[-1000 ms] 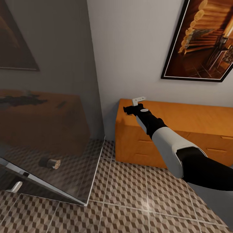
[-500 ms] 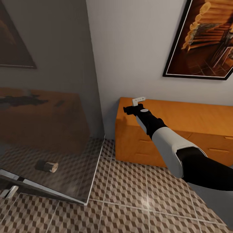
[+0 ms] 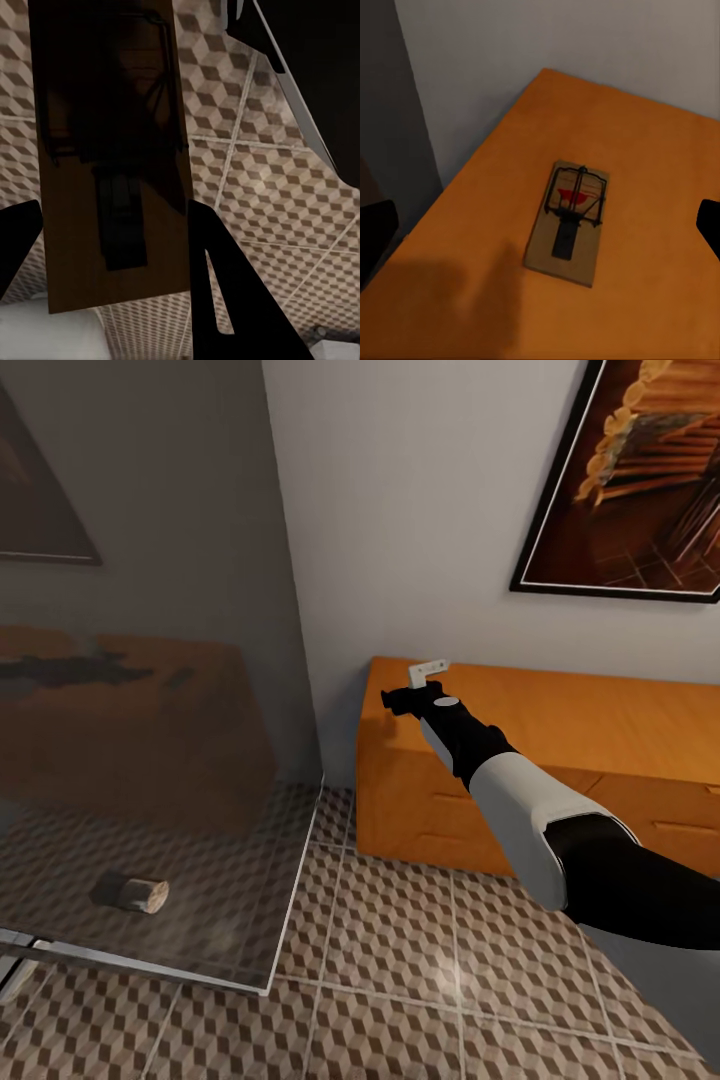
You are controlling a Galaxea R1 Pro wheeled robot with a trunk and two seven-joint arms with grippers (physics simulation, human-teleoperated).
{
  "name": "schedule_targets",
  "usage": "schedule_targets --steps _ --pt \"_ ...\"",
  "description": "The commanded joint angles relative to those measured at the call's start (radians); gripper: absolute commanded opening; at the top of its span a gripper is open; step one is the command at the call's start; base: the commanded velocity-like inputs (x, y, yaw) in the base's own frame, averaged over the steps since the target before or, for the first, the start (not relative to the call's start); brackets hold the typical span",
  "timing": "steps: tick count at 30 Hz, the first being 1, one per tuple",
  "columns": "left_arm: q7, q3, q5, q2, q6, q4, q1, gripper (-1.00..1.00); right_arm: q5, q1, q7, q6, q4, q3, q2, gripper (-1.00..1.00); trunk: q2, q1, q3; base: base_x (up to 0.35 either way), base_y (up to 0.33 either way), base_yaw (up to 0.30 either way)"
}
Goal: Take the four mousetraps from the cabinet in the bathroom and place them on the bathroom floor. Make sure all four end up on the same floor surface, and ensure that at least two of them are either under or directly next to the same bathroom sink.
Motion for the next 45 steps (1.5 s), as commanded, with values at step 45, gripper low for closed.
schedule_targets --steps 45 --pt "-0.005 -0.009 0.010 -0.001 -0.006 0.004 -0.001 -1.00 0.011 0.000 -0.002 0.004 -0.001 0.001 0.000 1.00 -0.001 0.000 -0.017 0.000 0.000 0.000"
